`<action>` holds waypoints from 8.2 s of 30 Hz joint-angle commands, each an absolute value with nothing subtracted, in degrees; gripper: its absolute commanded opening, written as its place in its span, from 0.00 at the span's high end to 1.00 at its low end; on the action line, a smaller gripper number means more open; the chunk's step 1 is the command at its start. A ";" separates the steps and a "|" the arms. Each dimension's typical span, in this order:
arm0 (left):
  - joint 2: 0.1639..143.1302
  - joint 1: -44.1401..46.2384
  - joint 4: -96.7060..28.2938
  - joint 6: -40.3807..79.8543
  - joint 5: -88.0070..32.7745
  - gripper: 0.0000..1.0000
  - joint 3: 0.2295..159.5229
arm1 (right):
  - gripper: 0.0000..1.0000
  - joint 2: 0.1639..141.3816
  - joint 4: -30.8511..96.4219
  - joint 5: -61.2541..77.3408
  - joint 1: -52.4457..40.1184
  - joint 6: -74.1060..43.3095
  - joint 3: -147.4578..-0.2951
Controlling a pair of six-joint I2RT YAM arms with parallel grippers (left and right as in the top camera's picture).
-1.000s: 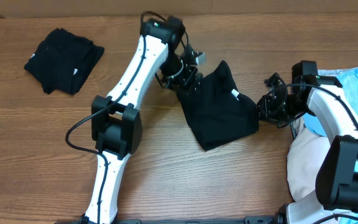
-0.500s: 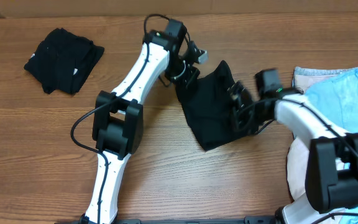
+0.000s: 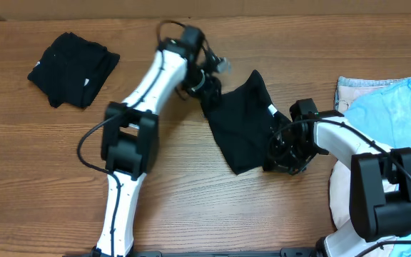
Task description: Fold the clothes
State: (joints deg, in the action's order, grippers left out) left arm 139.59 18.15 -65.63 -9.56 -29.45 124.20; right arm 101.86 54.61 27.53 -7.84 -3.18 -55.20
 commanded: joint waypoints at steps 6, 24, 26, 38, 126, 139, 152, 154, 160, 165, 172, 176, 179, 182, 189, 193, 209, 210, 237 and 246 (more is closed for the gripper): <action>139.28 12.53 -81.47 -8.16 -41.32 0.05 138.91 | 0.82 90.78 55.24 25.52 -7.38 -1.45 -66.41; 139.39 20.38 -80.99 -1.63 -39.05 0.14 113.73 | 0.96 105.56 46.65 18.02 -7.38 -16.01 -64.55; 139.39 20.60 -79.35 2.72 -39.09 0.10 111.55 | 0.96 106.61 46.85 18.02 -7.38 -17.76 -64.53; 139.39 24.34 -55.59 33.87 -46.35 0.00 99.79 | 0.96 107.42 46.65 19.14 -7.38 -21.47 -64.47; 134.63 -24.05 -77.32 -5.17 -25.52 0.77 145.03 | 0.89 84.93 47.53 28.82 -7.38 -15.97 -69.06; 106.50 -10.52 -81.32 -15.14 -28.80 0.00 153.27 | 0.89 71.26 46.52 24.45 -7.38 -14.98 -85.54; 95.70 -4.82 -88.33 -21.04 -29.39 0.00 153.27 | 0.00 63.92 46.59 23.59 -7.38 -11.51 -85.54; 95.83 -4.84 -89.10 -21.04 -29.39 0.00 153.23 | 0.00 64.07 46.81 23.59 -7.38 -11.53 -85.52; 96.49 -4.84 -89.69 -20.99 -29.56 0.00 153.05 | 0.00 64.69 45.21 23.64 -7.38 -11.55 -85.52; 96.53 -4.84 -89.76 -20.99 -29.58 0.00 153.05 | 0.00 64.62 43.55 23.62 -7.38 -11.55 -85.54; 96.53 -4.84 -89.76 -20.99 -29.56 0.00 153.05 | 0.00 64.62 48.97 23.62 -7.38 -11.57 -85.52; 96.53 -4.84 -89.76 -20.99 -29.58 0.00 153.05 | 0.00 64.62 53.98 23.53 -7.38 -11.51 -85.52; 96.53 -4.84 -89.76 -20.99 -29.58 0.00 153.05 | 0.00 64.62 53.58 21.54 -7.38 -11.49 -85.54; 96.53 -4.84 -89.76 -20.99 -29.58 0.00 153.05 | 0.00 64.53 52.80 19.29 -7.38 -9.54 -85.54; 96.53 -4.84 -89.76 -20.99 -29.58 0.00 153.05 | 0.00 61.49 52.21 17.93 -7.38 3.22 -85.54; 96.53 -4.84 -89.76 -20.99 -29.58 0.00 153.05 | 0.00 58.30 52.25 10.83 -7.38 7.51 -85.52; 96.53 -4.84 -89.76 -20.99 -29.58 0.00 153.05 | 0.00 36.07 48.71 2.70 -2.85 18.26 -62.04; 96.53 -4.84 -89.76 -20.99 -29.58 0.00 153.05 | 0.00 34.28 46.89 2.70 -2.74 18.24 -58.78; 96.53 -4.84 -89.76 -20.99 -29.58 0.00 153.05 | 0.00 0.14 21.82 9.10 -2.83 4.10 -6.55; 96.53 -4.84 -89.76 -20.99 -29.56 0.00 153.05 | 0.00 0.12 19.64 9.08 -2.87 4.23 -6.02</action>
